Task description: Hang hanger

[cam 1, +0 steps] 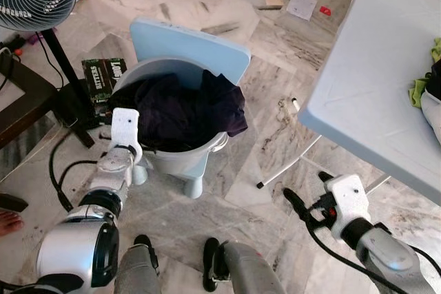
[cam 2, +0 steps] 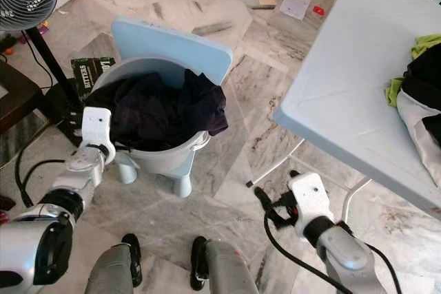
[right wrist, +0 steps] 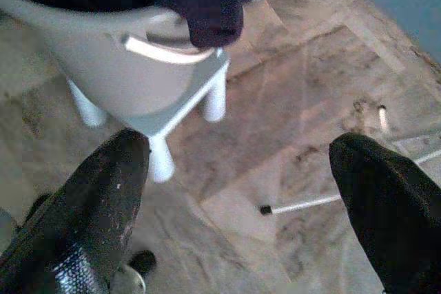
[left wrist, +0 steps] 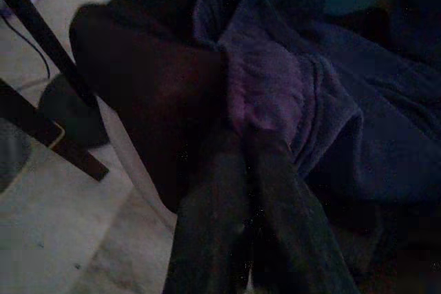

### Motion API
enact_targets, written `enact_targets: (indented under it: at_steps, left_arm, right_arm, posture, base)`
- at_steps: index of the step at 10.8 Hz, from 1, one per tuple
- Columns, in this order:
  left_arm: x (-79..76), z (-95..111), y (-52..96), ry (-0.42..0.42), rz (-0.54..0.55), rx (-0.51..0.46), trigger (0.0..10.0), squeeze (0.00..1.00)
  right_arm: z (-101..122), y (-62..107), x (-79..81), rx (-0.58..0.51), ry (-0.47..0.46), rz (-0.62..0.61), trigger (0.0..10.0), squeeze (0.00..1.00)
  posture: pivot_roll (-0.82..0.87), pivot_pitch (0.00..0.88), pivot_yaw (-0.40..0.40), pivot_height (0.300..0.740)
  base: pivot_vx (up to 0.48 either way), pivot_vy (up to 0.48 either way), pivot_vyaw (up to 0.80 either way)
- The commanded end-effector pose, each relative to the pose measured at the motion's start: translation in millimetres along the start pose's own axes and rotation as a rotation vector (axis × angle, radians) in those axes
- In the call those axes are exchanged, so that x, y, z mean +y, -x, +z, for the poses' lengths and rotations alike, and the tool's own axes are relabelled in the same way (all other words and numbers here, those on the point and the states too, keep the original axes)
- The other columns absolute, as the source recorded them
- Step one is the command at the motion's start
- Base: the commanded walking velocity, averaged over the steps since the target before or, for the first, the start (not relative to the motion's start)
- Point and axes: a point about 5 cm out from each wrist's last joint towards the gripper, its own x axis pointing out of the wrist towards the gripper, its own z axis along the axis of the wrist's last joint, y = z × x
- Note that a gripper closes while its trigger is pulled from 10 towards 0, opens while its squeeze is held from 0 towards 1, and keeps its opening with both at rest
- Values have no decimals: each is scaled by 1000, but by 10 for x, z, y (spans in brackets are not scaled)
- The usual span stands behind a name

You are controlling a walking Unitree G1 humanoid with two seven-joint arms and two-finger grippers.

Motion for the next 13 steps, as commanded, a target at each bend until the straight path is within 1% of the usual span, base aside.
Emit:
enact_targets:
  at_steps: [1, 2, 3, 4, 6, 7, 8, 9, 11, 12, 13]
  left_arm:
    - [-16, 30, -9, -32, 0, -13, 0, 0]
    - [18, 123, -14, -66, 33, -81, 0, 0]
    - [26, 204, -17, -102, 44, -136, 0, 0]
    - [43, 276, -17, -161, 50, -181, 0, 0]
    - [109, 457, -20, -262, 32, -271, 0, 0]
    - [155, 518, -13, -295, 28, -303, 0, 0]
    - [269, 622, 7, -358, 28, -352, 0, 0]
    - [355, 710, 23, -397, 18, -382, 0, 0]
    - [497, 893, 80, -484, -5, -447, 0, 0]
    - [568, 1046, 142, -531, -28, -507, 0, 0]
    - [595, 1154, 189, -545, -44, -549, 0, 0]
  right_arm:
    - [21, 22, -11, -3, -1, -3, 10000, 0]
    - [29, -19, -6, -7, 2, -6, 10000, 0]
    - [13, -46, -1, -8, 3, -5, 10000, 0]
    - [6, -68, 2, -10, 1, -5, 10000, 0]
    - [6, -143, 29, -23, -4, -5, 10000, 0]
    - [-2, -180, 50, -26, -10, -3, 10000, 0]
    - [-15, -244, 82, -33, -21, 1, 10000, 0]
    - [-23, -286, 99, -38, -27, 2, 10000, 0]
    - [-22, -367, 98, -51, -36, -8, 10000, 0]
    - [-7, -444, 109, -65, -37, -9, 10000, 0]
    - [-5, -491, 124, -71, -37, -5, 10000, 0]
  posture:
    - [-308, 220, -179, 740]
    - [-297, 214, -175, 740]
    - [-288, 210, -171, 740]
    - [-279, 205, -165, 740]
    - [-250, 195, -154, 740]
    - [-226, 188, -146, 740]
    - [-197, 180, -135, 740]
    - [-182, 172, -129, 740]
    - [-146, 157, -120, 740]
    - [-119, 148, -118, 740]
    - [-110, 145, -117, 740]
  base:
    - [0, 0, 0]
    - [0, 0, 0]
    - [0, 0, 0]
    - [0, 0, 0]
    - [0, 0, 0]
    - [0, 0, 0]
    - [0, 0, 0]
    - [0, 0, 0]
    - [0, 0, 0]
    - [0, 0, 0]
    - [0, 0, 0]
